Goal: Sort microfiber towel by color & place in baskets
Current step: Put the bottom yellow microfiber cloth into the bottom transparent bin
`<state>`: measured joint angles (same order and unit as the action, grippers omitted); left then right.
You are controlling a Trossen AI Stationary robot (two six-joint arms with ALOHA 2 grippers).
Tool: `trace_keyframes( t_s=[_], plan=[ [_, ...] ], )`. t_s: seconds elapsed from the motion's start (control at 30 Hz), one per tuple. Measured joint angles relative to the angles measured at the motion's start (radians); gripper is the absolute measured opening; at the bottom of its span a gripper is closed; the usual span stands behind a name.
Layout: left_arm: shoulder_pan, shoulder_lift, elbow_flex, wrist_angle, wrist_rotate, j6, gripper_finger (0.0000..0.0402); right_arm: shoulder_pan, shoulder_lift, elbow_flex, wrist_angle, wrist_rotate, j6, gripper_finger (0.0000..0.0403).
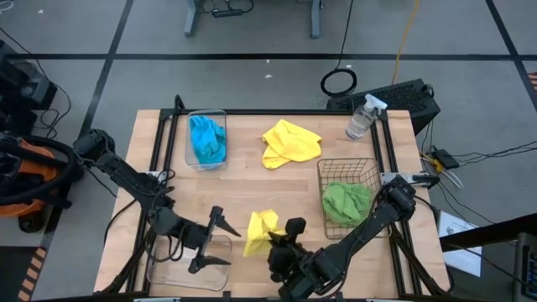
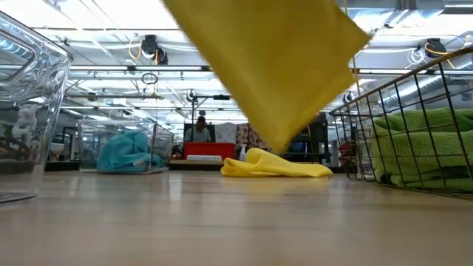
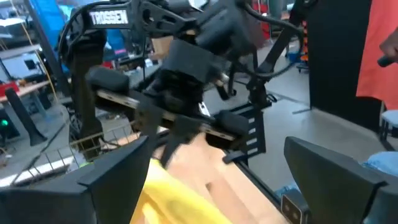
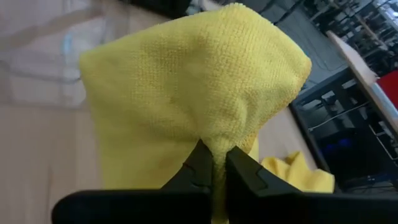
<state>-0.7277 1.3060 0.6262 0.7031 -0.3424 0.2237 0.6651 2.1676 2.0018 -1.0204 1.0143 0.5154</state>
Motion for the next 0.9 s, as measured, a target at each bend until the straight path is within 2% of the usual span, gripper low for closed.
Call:
trace_keyframes(
  t_s=[0.5,0.9],
  plan=[
    [-0.001,0.001,0.000,0.057,-0.011,0.097,0.0374,-0.020,-0.038,0.000,0.006,-0.003,-0.083,0.0006],
    [0.044,0.085,0.000,0.128,0.000,0.139,0.0374,-0.064,-0.040,0.000,0.067,-0.098,-0.094,0.0006]
  ],
)
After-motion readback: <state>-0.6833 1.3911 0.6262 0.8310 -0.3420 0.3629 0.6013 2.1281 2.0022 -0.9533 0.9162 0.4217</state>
